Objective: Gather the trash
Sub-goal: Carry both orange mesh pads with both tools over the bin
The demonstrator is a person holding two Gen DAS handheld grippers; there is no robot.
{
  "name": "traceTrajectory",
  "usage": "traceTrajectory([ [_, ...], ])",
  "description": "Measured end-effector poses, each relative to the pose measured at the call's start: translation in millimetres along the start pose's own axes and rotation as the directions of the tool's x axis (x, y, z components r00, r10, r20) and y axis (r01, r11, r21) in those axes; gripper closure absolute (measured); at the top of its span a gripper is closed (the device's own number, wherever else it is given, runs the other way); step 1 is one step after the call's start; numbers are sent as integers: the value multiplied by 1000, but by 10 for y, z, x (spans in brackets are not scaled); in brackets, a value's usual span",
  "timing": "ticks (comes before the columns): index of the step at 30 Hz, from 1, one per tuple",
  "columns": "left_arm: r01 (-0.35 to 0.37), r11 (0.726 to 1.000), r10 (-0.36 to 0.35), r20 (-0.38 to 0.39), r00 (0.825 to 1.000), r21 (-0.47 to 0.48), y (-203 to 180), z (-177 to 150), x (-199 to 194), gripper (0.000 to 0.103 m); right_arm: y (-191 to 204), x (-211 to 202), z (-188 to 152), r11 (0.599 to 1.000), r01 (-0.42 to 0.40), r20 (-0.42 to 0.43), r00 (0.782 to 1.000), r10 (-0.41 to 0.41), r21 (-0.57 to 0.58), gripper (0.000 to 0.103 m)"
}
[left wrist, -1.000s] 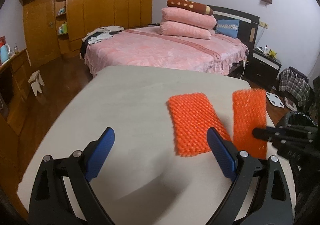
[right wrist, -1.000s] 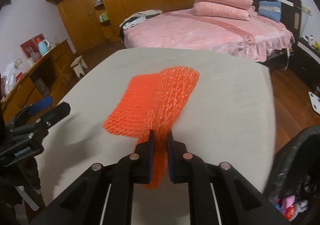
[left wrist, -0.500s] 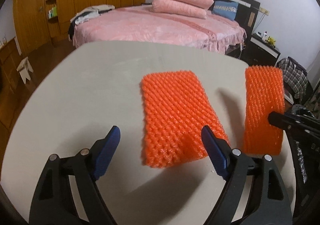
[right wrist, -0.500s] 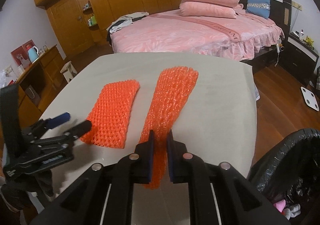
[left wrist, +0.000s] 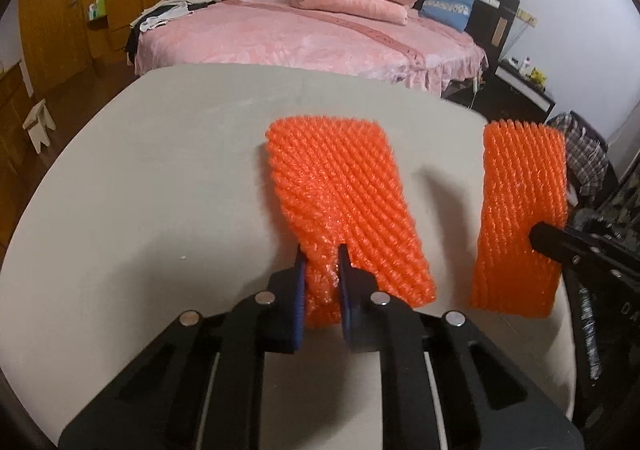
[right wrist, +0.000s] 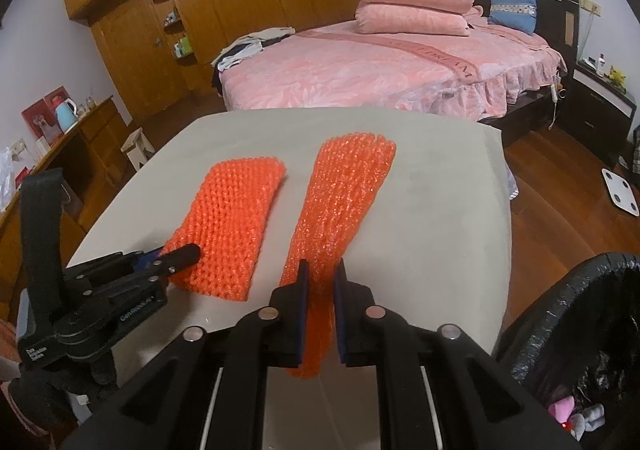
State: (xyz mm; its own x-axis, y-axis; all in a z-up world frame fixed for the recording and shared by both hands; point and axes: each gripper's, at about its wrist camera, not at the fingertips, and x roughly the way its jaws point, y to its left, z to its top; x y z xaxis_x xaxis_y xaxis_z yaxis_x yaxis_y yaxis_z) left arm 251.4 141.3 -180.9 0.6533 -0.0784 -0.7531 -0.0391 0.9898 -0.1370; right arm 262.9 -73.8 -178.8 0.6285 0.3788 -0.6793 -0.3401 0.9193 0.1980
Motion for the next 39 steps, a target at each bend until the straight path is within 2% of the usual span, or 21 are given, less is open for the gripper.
traceTrajectory([
  [8, -7, 1000, 6, 90, 996, 11, -79, 63, -398, 91, -19, -186, 54, 1000, -7, 30, 1000, 7, 11, 91],
  [22, -23, 998, 8, 230, 973, 63, -408, 122, -1187, 91, 9, -716, 109, 1000, -9, 103, 995, 11, -19, 91],
  [39, 38, 994, -70, 327, 942, 104, -849, 18, -1835, 91, -70, -1579, 147, 998, 14, 229, 973, 2, -64, 91],
])
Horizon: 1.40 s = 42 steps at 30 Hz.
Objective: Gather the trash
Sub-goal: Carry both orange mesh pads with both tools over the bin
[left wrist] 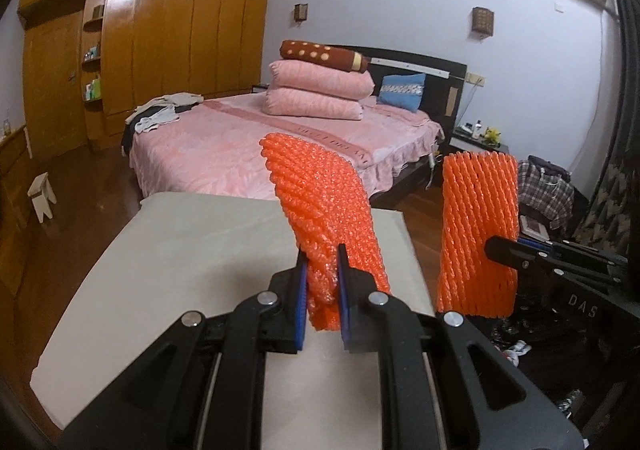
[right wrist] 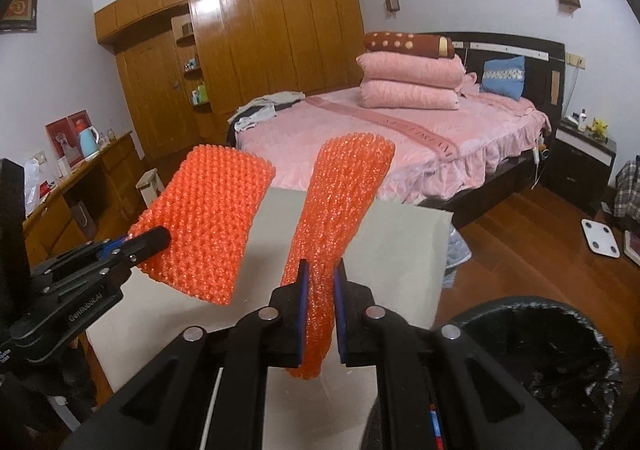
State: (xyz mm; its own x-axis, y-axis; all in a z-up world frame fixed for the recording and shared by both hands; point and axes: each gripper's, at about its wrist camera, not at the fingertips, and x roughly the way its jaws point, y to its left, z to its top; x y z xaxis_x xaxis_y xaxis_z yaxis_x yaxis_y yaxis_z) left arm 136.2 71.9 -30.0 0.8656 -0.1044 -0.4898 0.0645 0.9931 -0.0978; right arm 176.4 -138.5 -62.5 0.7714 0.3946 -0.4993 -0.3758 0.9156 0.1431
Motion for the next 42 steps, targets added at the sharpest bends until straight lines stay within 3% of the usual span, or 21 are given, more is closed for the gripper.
traceTrajectory([
  [18, 136, 986, -140, 38, 989, 95, -752, 10, -232, 91, -489, -776, -152, 991, 126, 63, 990, -128, 37, 91],
  [30, 278, 941, -276, -38, 960, 193, -1456, -169, -35, 91, -1022, -1166, -387, 963, 247, 49, 966, -254, 112, 91],
  [42, 363, 897, -339, -136, 931, 251, -1975, -442, 314, 91, -1434, -1289, -662, 933, 328, -5, 943, -331, 148, 91],
])
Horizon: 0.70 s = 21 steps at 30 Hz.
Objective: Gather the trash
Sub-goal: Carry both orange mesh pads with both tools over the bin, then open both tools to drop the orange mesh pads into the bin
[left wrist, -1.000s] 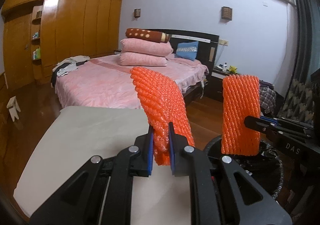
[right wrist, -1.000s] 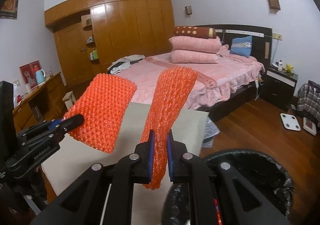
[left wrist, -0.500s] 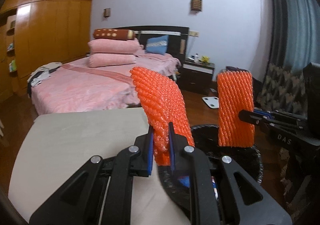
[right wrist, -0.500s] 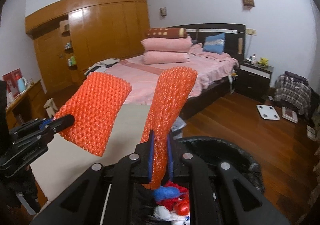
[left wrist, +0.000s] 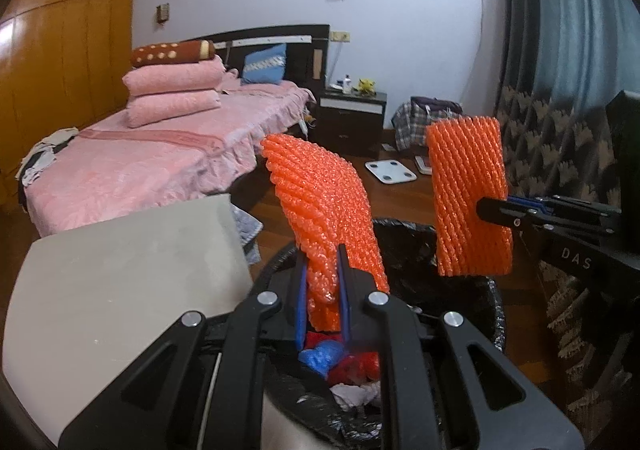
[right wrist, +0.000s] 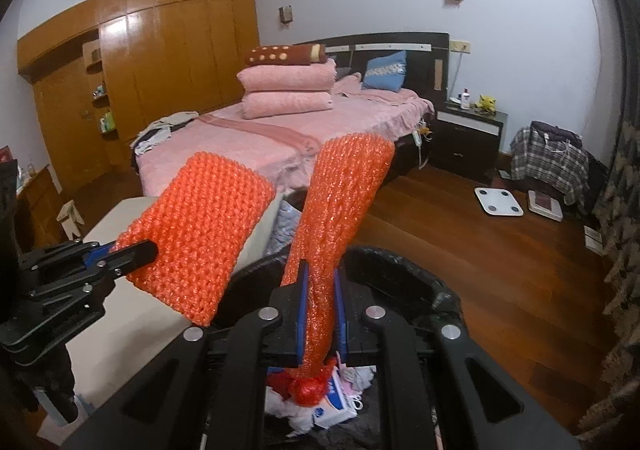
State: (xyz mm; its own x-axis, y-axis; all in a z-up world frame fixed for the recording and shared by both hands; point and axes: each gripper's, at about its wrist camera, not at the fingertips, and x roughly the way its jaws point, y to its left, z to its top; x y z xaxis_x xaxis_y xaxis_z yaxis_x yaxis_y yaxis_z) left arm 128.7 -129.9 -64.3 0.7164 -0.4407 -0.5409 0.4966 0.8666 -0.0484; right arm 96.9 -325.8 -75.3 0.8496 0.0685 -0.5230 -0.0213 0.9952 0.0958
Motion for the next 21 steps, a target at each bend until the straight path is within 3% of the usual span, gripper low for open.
traceTrajectory([
  [9, 26, 1000, -26, -66, 997, 11, -136, -139, 343, 91, -199, 105, -152, 1000, 21, -48, 999, -20, 23, 91],
  [21, 39, 999, -38, -95, 995, 1, -155, -151, 532, 91, -318, 307, -271, 999, 31, -102, 994, -27, 37, 89],
])
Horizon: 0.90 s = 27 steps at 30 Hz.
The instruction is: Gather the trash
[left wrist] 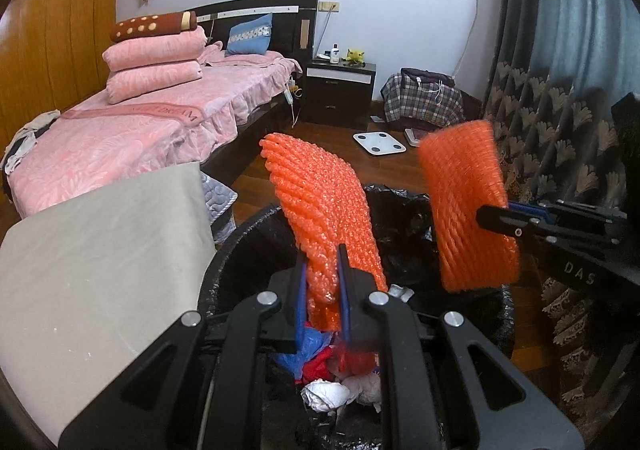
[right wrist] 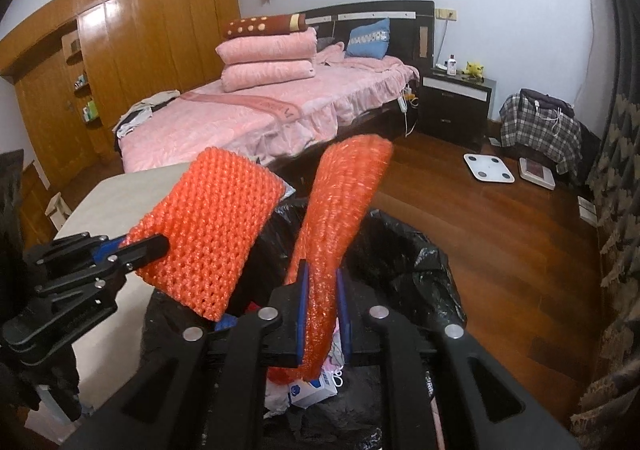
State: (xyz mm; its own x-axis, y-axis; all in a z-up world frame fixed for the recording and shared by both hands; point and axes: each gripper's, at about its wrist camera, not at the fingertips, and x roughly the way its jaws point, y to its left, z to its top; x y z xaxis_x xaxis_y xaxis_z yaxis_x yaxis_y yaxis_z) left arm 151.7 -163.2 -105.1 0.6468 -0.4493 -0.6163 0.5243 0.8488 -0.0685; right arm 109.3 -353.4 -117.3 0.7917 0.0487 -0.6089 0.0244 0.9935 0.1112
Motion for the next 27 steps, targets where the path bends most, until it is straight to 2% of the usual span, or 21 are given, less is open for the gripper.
traceTrajectory([
  [2, 3, 1000, -3, -1, 1000, 5, 1, 5, 26, 91, -10, 31, -12, 1000, 3, -8, 1000, -3, 2, 89],
  [4, 5, 1000, -5, -5, 1000, 8, -12, -6, 44, 86, -33, 53, -23, 1000, 10, -14, 1000, -10, 9, 89],
  [5, 4, 1000, -4, -4, 1000, 4, -3, -11, 46, 82, -45, 61, -23, 1000, 13, -14, 1000, -12, 13, 88],
  [7, 2, 1000, -2, -7, 1000, -2, 40, -21, 51, 65, -63, 64, -37, 1000, 18, -17, 1000, -18, 18, 84],
  [8, 0, 1000, 0, -6, 1000, -7, 58, -29, 49, 53, -71, 61, -40, 999, 27, -16, 1000, -26, 21, 72],
  [10, -5, 1000, 5, -5, 1000, -21, 109, -43, 35, 52, -94, 54, -39, 999, 31, -11, 999, -30, 28, 57],
  [12, -13, 999, 13, -3, 1000, -29, 141, -47, 0, 47, -106, 42, -40, 999, 36, -8, 999, -36, 29, 52],
  [13, -18, 999, 18, 1, 1000, -32, 158, -45, -21, 45, -100, 15, -33, 999, 42, -1, 999, -42, 31, 42],
  [14, -23, 999, 23, 4, 1000, -35, 177, -43, -51, 41, -98, 1, -29, 999, 43, 5, 999, -44, 31, 33],
  [15, -30, 999, 31, 9, 999, -38, 201, -40, -93, 34, -94, -10, -24, 999, 44, 11, 999, -45, 31, 30],
  [17, -51, 998, 52, 22, 998, -42, 240, -36, -185, 27, -73, -69, -4, 999, 43, 35, 998, -44, 22, 9],
  [18, -57, 997, 58, 29, 998, -46, 278, -42, -251, 23, -59, -104, 4, 999, 39, 49, 998, -40, 19, 6],
  [21, -83, 995, 85, 43, 995, -60, 361, -17, -427, 16, -19, -217, 58, 1000, 13, 80, 997, -14, 13, 6],
  [27, -121, 989, 127, 66, 990, -88, 485, 21, -794, 12, 145, -473, 196, 999, -35, 128, 991, 33, 13, 6],
])
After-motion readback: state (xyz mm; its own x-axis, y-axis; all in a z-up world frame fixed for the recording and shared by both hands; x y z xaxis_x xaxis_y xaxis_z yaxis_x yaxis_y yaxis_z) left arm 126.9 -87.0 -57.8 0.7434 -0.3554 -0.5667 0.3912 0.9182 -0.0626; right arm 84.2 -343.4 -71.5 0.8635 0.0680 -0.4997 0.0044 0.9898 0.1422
